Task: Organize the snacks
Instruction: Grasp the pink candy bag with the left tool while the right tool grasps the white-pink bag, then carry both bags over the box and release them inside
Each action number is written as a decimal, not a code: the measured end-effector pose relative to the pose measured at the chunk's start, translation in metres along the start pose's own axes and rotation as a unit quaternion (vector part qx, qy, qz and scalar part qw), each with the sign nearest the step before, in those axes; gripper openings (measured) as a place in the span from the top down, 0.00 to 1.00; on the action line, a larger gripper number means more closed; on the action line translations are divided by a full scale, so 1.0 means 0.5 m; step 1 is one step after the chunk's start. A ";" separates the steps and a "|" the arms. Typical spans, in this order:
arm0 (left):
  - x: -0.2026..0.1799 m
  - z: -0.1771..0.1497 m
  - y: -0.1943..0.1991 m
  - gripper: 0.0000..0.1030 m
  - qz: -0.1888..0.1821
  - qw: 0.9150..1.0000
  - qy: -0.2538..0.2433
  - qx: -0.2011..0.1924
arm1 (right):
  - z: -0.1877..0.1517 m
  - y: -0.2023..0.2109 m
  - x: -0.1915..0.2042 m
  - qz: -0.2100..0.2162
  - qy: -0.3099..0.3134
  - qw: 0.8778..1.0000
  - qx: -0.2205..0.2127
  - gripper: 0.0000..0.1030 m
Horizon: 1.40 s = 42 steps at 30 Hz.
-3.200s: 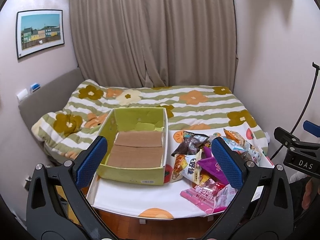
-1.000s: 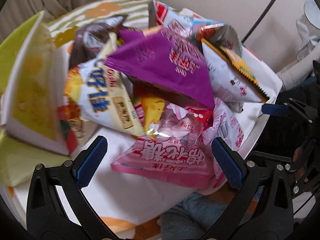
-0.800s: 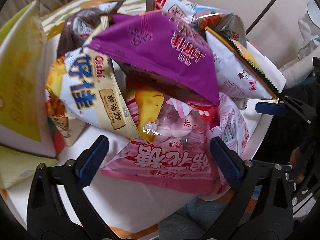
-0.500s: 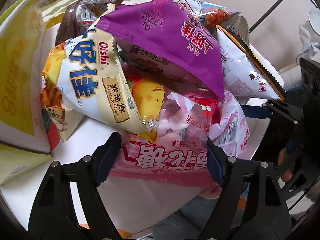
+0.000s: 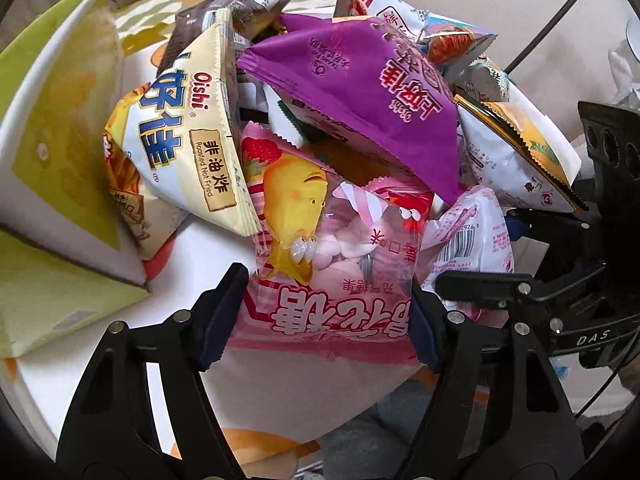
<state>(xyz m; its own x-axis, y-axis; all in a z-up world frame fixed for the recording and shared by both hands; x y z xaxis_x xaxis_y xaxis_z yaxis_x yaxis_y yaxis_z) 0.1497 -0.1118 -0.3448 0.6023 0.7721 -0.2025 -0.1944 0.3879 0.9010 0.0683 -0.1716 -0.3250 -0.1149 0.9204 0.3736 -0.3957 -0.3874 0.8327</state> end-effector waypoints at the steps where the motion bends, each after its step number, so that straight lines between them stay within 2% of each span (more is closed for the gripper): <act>1: -0.001 -0.005 0.009 0.32 0.003 1.000 -0.001 -0.002 | -0.001 0.001 0.001 -0.001 0.003 1.000 0.001 0.53; 5: -0.025 -0.011 0.074 0.33 0.006 1.000 -0.001 -0.014 | -0.001 0.018 0.015 -0.001 0.008 1.000 -0.002 0.57; 13: -0.049 -0.008 0.175 0.33 0.023 0.999 -0.005 -0.039 | -0.002 0.072 0.050 0.002 0.025 1.000 -0.018 0.58; 22: -0.045 -0.015 0.306 0.33 0.050 0.995 0.034 -0.083 | 0.028 0.124 0.066 0.006 0.069 0.997 -0.042 0.58; 27: -0.034 -0.017 0.373 0.33 0.068 0.989 0.068 -0.116 | 0.060 0.161 0.109 0.018 0.103 0.993 -0.061 0.58; 34: 0.031 -0.002 0.471 0.33 0.104 0.975 0.114 -0.158 | 0.152 0.208 0.171 0.036 0.159 0.983 -0.081 0.58; 39: 0.132 0.009 0.533 0.33 0.132 0.966 0.135 -0.175 | 0.221 0.213 0.236 0.040 0.181 0.978 -0.093 0.58; 42: 0.206 0.026 0.554 0.33 0.144 0.963 0.138 -0.180 | 0.272 0.190 0.281 0.033 0.188 0.976 -0.103 0.58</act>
<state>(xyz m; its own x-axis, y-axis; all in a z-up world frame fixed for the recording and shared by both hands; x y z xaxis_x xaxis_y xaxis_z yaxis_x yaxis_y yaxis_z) 0.1680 0.0685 -0.1112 0.2638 0.9591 -0.1024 -0.6088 0.2479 0.7536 0.1385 -0.0859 -0.1380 -0.4583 0.8624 0.2152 -0.5465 -0.4643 0.6969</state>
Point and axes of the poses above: each gripper's, at about its wrist camera, not at the fingertips, and y roughly against the way its jaws point, x to its left, z to its top, the point moved 2 cm from there along -y, roughly the way its jaws point, and after that the axes turned 3 degrees about -z, right-handed, at the moved point
